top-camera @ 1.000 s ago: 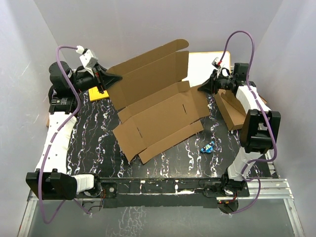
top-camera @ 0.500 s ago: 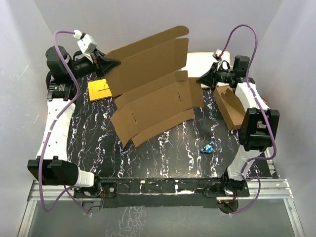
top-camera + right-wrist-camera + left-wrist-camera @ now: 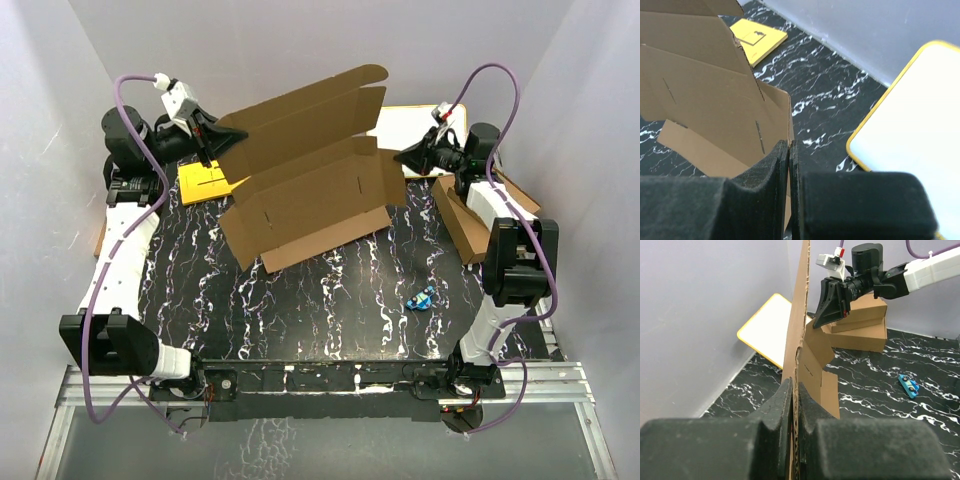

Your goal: Fold the paper box

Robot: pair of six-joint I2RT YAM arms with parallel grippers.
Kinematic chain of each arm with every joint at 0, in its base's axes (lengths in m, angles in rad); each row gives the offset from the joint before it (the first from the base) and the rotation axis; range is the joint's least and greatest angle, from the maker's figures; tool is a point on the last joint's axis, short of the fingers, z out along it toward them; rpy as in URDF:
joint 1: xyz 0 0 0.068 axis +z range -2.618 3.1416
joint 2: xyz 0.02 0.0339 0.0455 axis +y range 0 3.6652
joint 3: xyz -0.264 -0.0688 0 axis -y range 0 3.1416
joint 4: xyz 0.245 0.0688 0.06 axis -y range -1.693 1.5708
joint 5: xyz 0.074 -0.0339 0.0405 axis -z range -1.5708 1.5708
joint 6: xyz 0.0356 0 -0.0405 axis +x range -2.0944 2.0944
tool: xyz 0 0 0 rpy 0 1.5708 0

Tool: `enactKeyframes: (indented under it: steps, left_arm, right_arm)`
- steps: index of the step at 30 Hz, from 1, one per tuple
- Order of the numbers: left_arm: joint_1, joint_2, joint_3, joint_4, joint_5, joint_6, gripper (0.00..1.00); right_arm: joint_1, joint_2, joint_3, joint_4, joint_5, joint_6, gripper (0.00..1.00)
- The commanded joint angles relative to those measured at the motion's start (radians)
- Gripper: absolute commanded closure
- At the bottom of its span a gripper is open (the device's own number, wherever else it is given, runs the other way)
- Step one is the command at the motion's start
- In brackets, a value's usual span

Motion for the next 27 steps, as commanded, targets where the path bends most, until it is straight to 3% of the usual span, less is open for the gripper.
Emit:
enactKeyframes:
  steps: [1, 9, 13, 20, 24, 27]
  left_arm:
    - [0.007, -0.074, -0.041, 0.037, 0.042, -0.001, 1.00]
    - [0.007, -0.094, -0.071, 0.011, 0.041, 0.021, 1.00]
    - [0.007, -0.122, -0.109, -0.013, 0.038, 0.041, 1.00]
    - [0.006, -0.155, -0.176, -0.005, 0.019, 0.046, 1.00]
    - [0.006, -0.169, -0.194, 0.009, 0.011, 0.036, 1.00]
    - [0.007, -0.185, -0.209, 0.017, 0.010, 0.029, 1.00]
  right_arm:
    - [0.010, -0.049, -0.065, 0.158, 0.023, 0.015, 0.92]
    - [0.000, -0.081, -0.160, 0.150, 0.000, -0.015, 0.92]
    - [-0.024, -0.117, -0.151, -0.012, -0.035, -0.091, 0.90]
    - [-0.029, -0.201, -0.091, -0.355, -0.099, -0.358, 0.52]
    - [-0.026, -0.234, -0.013, -0.529, -0.158, -0.475, 0.22]
    - [-0.002, -0.241, 0.003, -0.551, -0.218, -0.474, 0.12]
